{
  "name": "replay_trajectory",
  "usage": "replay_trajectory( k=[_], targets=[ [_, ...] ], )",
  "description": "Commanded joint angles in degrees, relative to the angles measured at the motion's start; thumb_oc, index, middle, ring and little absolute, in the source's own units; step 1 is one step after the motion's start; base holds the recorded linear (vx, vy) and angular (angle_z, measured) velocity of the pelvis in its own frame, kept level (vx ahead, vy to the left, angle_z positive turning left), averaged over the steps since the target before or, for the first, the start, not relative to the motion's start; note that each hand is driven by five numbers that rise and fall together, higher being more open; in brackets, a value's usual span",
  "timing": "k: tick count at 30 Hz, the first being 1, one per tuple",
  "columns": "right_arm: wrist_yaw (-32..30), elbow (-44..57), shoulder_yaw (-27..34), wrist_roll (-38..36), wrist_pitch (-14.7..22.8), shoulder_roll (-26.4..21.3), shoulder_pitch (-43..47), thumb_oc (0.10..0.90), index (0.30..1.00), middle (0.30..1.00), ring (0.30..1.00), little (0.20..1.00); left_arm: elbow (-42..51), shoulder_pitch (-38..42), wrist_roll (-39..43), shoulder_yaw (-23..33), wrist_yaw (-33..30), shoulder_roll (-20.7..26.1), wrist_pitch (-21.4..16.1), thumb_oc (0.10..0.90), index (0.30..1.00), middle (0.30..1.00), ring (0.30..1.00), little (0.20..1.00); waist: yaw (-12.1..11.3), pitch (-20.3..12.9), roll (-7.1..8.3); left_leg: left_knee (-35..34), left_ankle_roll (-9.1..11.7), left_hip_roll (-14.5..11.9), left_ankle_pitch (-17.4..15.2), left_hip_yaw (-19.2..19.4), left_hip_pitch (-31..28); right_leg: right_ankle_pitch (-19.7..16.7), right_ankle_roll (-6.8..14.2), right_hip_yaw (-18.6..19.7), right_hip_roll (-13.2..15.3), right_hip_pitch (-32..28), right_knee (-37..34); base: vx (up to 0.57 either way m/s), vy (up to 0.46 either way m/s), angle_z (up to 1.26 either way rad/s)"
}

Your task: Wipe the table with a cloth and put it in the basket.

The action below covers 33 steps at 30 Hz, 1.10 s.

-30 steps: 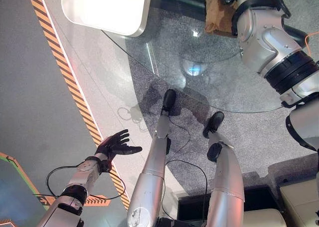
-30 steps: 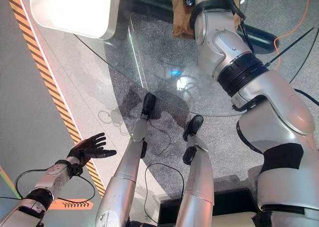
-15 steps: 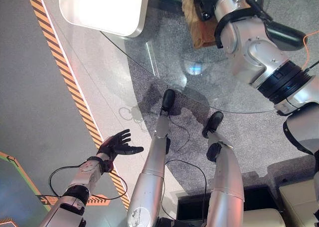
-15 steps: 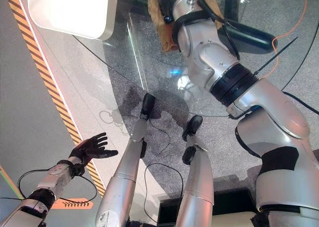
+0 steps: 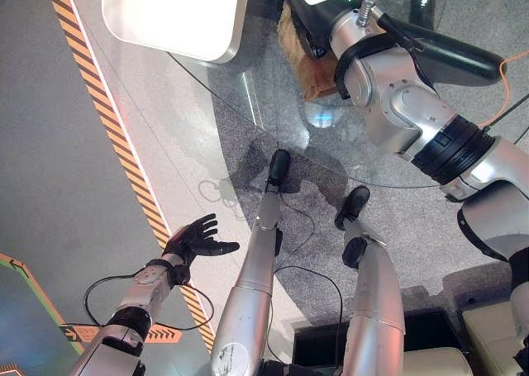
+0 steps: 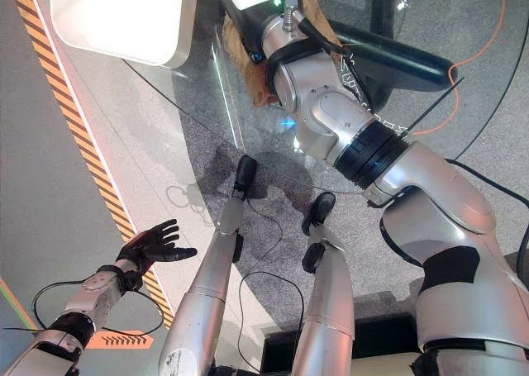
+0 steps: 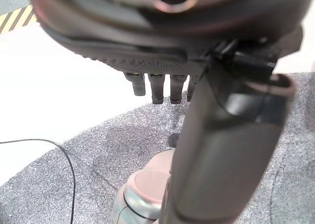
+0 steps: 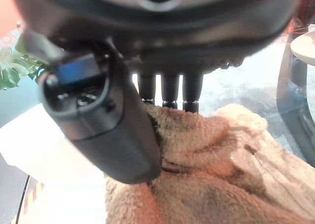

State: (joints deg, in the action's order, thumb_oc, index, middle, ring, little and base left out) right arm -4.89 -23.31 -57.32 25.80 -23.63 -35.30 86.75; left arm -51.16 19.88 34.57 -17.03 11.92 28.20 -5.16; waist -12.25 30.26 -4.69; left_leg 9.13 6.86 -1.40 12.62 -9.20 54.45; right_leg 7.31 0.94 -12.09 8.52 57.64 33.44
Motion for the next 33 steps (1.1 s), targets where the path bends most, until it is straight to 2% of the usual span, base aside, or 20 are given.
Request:
replay_trajectory(
  k=[1, 6, 12, 14, 16, 21, 22, 24, 27, 33],
  targets=[
    [-6.3, 5.3, 3.5, 2.0, 0.5, 4.6, 3.3, 0.1, 0.3, 0.3, 0.3, 0.2, -4.3, -1.2, -1.4, -0.1, -1.1, 0.2, 1.2, 0.8, 0.9, 0.9, 0.9, 0.9, -0.4, -0.5, 0.7, 7.6, -6.3, 6.3, -8.4, 5.3, -0.3, -7.6, 1.3, -2.5, -3.7, -5.4, -14.2, 0.0, 0.0, 0.0],
    [-14.8, -4.7, 3.2, -3.3, -1.9, 2.6, 5.3, 0.1, 0.3, 0.3, 0.3, 0.2, -4.3, -1.2, -0.5, -0.5, -2.1, 0.4, -0.2, 0.8, 0.9, 0.9, 0.9, 0.9, -0.5, -0.5, 0.57, 7.5, -6.1, 6.2, -8.6, 5.3, -0.2, -7.9, 1.4, -2.6, -3.6, -5.5, -14.4, 0.0, 0.0, 0.0],
    [-27.6, -21.3, 2.9, -17.1, -1.2, -2.1, 8.6, 0.1, 0.3, 0.3, 0.3, 0.2, -1.7, -2.0, 3.9, 0.2, -5.0, 1.6, -2.8, 0.8, 0.9, 0.9, 0.9, 0.9, -0.9, -0.5, 0.73, 7.7, -5.9, 6.0, -8.9, 4.8, 0.2, -8.4, 1.7, -3.3, -3.2, -5.6, -14.7, 0.0, -0.007, 0.01],
    [-30.2, -24.8, 3.3, -22.0, -0.1, -4.4, 9.2, 0.1, 0.3, 0.3, 0.3, 0.2, -0.7, -2.4, 5.7, 0.7, -5.6, 2.2, -3.7, 0.8, 0.9, 0.9, 0.9, 0.9, -0.7, -0.5, 0.74, 7.7, -5.9, 6.0, -9.0, 4.8, 0.2, -8.6, 1.8, -3.4, -3.2, -5.6, -14.8, 0.0, -0.014, 0.05],
    [-32.3, -26.9, 4.5, -26.4, 0.4, -6.6, 8.9, 0.1, 0.3, 0.3, 0.3, 0.2, 0.3, -2.9, 7.9, 1.2, -6.9, 2.6, -6.1, 0.8, 0.9, 0.9, 0.9, 0.9, -0.5, -0.5, 0.6, 7.6, -5.9, 5.9, -9.0, 4.9, 0.3, -8.6, 1.7, -3.3, -3.1, -5.3, -14.7, 0.0, 0.009, 0.05],
    [-33.9, -27.7, 7.4, -30.6, 3.1, -11.1, 6.4, 0.1, 0.3, 0.3, 0.3, 0.2, 4.0, -1.8, 15.1, 4.2, -12.5, 4.3, -11.4, 0.8, 0.9, 0.9, 0.9, 0.9, 0.4, -0.5, 0.28, 7.2, -5.8, 5.7, -9.0, 5.3, 0.0, -8.3, 1.7, -2.5, -3.0, -4.8, -14.4, 0.0, 0.032, 0.04],
    [-34.2, -26.9, 8.6, -30.9, 3.6, -12.0, 5.1, 0.1, 0.3, 0.3, 0.3, 0.2, 5.1, -0.9, 16.0, 5.6, -15.2, 5.1, -13.0, 0.8, 0.9, 0.9, 0.9, 0.9, 0.7, -0.5, 0.31, 7.1, -5.8, 5.6, -9.1, 5.4, -0.1, -8.1, 1.7, -2.3, -3.0, -4.6, -14.2, 0.01, 0.019, 0.04],
    [-34.5, -25.9, 9.5, -31.4, 3.9, -12.7, 4.0, 0.1, 0.3, 0.3, 0.3, 0.2, 5.8, -0.1, 17.4, 6.8, -16.6, 5.8, -13.4, 0.8, 0.9, 0.9, 0.9, 0.9, 1.0, -0.5, 0.44, 7.1, -5.7, 5.6, -9.1, 5.5, -0.2, -8.0, 1.7, -2.1, -3.0, -4.7, -14.1, 0.0, 0.006, 0.04],
    [-35.4, -23.6, 12.0, -32.0, 5.0, -13.9, 0.8, 0.1, 0.3, 0.3, 0.3, 0.2, 7.3, 1.7, 19.1, 9.5, -21.7, 6.9, -16.1, 0.8, 0.9, 0.9, 0.9, 0.9, 1.6, -0.5, 0.98, 6.8, -5.7, 5.4, -9.3, 5.7, -0.7, -7.8, 1.7, -1.9, -3.2, -4.9, -14.1, 0.0, -0.002, 0.01],
    [-38.0, -19.7, 16.9, -34.4, 6.6, -14.7, -4.2, 0.1, 0.3, 0.3, 0.3, 0.2, 7.7, 6.6, 20.6, 14.6, -28.9, 9.6, -17.1, 0.8, 0.9, 0.9, 0.9, 0.9, 2.9, -0.5, 2.22, 7.2, -5.6, 5.1, -9.8, 5.8, -0.8, -7.3, 1.7, -1.3, -3.8, -5.0, -13.7, 0.0, 0.0, 0.0]
  ],
)
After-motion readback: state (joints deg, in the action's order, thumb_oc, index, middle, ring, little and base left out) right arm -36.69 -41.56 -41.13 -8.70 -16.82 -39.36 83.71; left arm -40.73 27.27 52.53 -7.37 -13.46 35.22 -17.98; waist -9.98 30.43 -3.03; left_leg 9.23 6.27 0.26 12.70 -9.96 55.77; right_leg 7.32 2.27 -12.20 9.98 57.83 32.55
